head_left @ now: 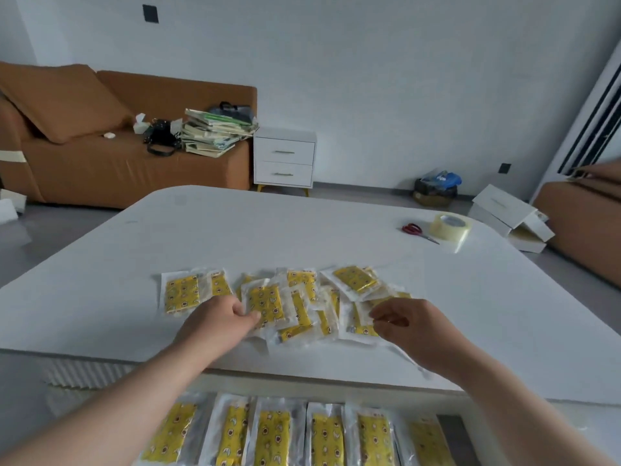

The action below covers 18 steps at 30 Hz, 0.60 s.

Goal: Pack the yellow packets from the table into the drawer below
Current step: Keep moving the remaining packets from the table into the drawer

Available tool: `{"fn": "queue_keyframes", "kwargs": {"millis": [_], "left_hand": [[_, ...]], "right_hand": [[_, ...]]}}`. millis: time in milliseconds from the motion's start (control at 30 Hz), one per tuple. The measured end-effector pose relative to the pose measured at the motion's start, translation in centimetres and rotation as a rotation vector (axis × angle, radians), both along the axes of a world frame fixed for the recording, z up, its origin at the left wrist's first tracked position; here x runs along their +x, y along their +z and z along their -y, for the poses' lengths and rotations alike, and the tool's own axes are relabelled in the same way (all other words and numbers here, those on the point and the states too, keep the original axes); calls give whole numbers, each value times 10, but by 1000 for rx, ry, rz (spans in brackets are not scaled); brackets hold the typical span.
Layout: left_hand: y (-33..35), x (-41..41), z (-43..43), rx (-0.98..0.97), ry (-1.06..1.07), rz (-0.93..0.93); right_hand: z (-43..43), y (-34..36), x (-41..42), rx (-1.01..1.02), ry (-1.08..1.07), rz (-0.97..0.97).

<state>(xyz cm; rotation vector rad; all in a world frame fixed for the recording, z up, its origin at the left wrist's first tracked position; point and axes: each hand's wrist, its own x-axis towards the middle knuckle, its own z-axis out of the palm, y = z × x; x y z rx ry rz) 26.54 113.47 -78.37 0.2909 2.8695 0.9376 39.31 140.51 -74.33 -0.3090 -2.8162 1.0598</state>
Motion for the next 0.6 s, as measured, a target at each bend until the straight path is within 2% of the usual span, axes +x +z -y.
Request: {"fn": "queue_keyframes", "kwargs": {"millis": [100,233,367,600], "left_hand": [[-2,-15,-30,-112,127,31],[-12,-33,-54,-187,176,-9],[-19,-46,-61,-258,216,-12],[-13,-54,-63,-139,222,82]], "right_hand": [[-25,-6,-12,-19,-39,-15],[-53,-14,-31,-17,-79,-28],[-63,-25,-52,174,-74,54],[-61,-42,-66,462,-11,212]]}}
